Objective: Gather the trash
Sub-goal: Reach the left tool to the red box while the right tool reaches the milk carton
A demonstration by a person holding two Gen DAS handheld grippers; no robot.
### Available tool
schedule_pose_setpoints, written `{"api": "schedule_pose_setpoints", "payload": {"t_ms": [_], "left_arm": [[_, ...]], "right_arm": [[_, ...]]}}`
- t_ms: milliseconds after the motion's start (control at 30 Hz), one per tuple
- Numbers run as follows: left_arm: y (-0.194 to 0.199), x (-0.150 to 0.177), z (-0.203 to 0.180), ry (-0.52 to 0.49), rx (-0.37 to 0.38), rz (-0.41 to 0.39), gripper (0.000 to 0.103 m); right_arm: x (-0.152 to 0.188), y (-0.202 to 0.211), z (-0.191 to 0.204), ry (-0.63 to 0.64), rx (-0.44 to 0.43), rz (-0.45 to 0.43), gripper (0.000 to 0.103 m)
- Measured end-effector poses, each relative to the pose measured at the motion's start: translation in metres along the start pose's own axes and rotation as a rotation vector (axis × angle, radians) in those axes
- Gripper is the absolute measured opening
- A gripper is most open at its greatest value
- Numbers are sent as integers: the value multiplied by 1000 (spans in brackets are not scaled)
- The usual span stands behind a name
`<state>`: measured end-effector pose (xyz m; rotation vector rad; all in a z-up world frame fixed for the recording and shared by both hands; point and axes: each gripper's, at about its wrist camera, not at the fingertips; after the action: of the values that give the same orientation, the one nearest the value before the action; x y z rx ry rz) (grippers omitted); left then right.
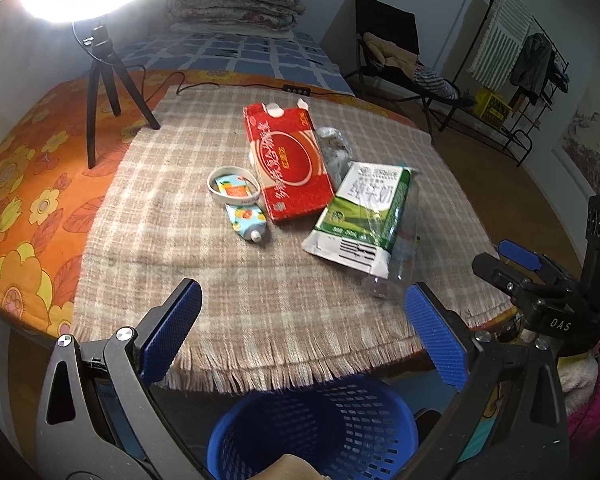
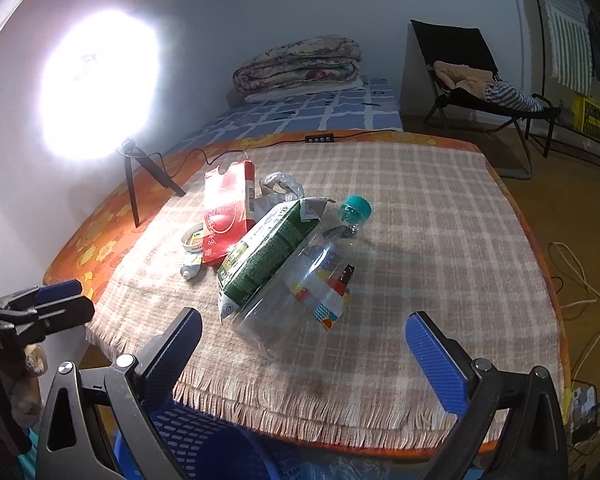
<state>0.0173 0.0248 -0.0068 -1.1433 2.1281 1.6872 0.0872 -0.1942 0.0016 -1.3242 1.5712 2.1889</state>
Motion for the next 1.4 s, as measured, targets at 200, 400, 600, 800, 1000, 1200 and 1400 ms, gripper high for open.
{"api": "schedule_pose_setpoints", "payload": {"t_ms": [200, 400, 600, 800, 1000, 1200, 1400], "left_arm": [[-5, -16, 12, 41, 3, 4, 103], [-17, -34, 23, 67, 2, 23, 98], [-33, -55, 31, 84, -1, 39, 92], [-58, -82, 41, 117, 14, 57, 84], [-88, -104, 48, 144, 19, 74, 84], [-119, -120, 52, 186, 34, 110, 83], [-141, -132, 50, 175, 35, 127, 83]], "right_arm": [[-12, -5, -8, -25, -35, 6, 103], [-28, -15, -14, -63, -110, 11, 101], [-46, -33, -13, -52, -166, 17, 89], [-58, -57, -14, -74, -234, 49, 79], [-63, -83, -18, -121, -265, 102, 71], [-62, -105, -8, -103, -260, 145, 68], [-62, -120, 1, -87, -251, 171, 68]]}}
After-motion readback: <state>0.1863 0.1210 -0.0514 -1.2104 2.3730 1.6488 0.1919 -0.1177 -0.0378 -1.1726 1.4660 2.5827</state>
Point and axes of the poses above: each gripper's, at about its wrist camera, not at the fingertips, and y roughly against the way its jaws point, z to its left, x to its underside, and after that the axes turned 8 degrees about y, right-handed
